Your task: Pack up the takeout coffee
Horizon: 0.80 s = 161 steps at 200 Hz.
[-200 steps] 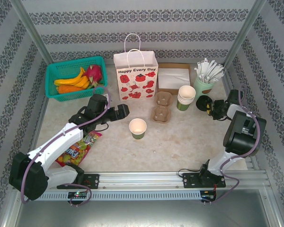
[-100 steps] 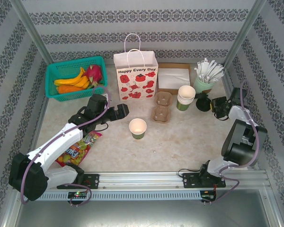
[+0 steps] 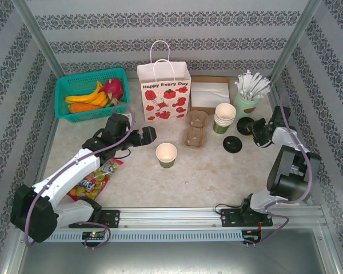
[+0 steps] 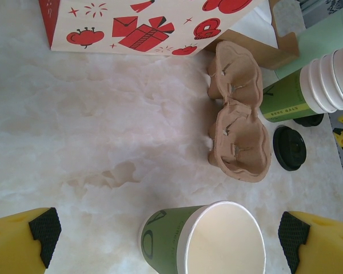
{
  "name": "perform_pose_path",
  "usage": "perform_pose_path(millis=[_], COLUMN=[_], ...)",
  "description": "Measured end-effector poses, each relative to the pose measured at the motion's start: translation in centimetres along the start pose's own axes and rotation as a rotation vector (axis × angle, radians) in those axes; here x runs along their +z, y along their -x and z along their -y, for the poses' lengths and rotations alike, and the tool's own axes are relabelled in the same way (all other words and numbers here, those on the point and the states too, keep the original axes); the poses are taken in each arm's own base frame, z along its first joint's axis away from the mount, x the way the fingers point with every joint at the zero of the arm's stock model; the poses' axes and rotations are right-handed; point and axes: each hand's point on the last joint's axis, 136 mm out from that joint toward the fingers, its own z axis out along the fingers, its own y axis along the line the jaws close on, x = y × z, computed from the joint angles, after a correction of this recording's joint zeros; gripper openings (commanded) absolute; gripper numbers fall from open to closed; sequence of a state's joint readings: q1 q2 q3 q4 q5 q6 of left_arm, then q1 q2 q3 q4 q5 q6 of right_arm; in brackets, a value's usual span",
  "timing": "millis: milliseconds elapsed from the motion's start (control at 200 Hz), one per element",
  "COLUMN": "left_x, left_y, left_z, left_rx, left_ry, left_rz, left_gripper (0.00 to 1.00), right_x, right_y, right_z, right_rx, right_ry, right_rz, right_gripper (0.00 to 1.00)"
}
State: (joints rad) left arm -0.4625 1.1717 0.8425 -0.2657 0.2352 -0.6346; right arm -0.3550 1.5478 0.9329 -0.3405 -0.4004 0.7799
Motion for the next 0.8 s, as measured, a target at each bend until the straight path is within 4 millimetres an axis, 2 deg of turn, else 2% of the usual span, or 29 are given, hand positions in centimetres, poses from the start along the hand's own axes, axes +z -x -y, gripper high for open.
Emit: perform_pose_path(millis=[70,150,330,505,674,804], left_x=[0.0,0.0,-0.1,0.1,0.3,0.3], left_y=[0.0,0.0,0.1,-0.1,-0.4,-0.4], left_z=[0.0,0.0,0.1,-0.1,-0.4,-0.4], left_rx=[0.0,0.0,0.005,0.013,0.015,0.015], left_ry=[0.0,0.0,-0.003,0.005,0.013,0.016], left_rz=[0.0,0.001,0.004,-0.006,-0.018,-0.016], left_gripper=[1.0,1.0,1.0,1.0,1.0,1.0], right_x=[-0.1,-0.1,0.3,0.3,0.6,-0.2], right_y=[-0.3,-1.0,-3.7,-5.5,-7.2,-8.9], right_z=[-0.4,-0.2,1.9,2.8,2.6,2.0], right_rx=[-0.05,-0.107,-0.198,-0.264,-0.375,-0.513], right_ry=[-0.014,-0.038,-0.128,-0.181,-0.204,-0.182], right_rz=[-0.009,-0.031,-0.114,-0.169,-0.19,-0.188], right_gripper=[0.54,0.67,0.84,0.85,0.83,0.79])
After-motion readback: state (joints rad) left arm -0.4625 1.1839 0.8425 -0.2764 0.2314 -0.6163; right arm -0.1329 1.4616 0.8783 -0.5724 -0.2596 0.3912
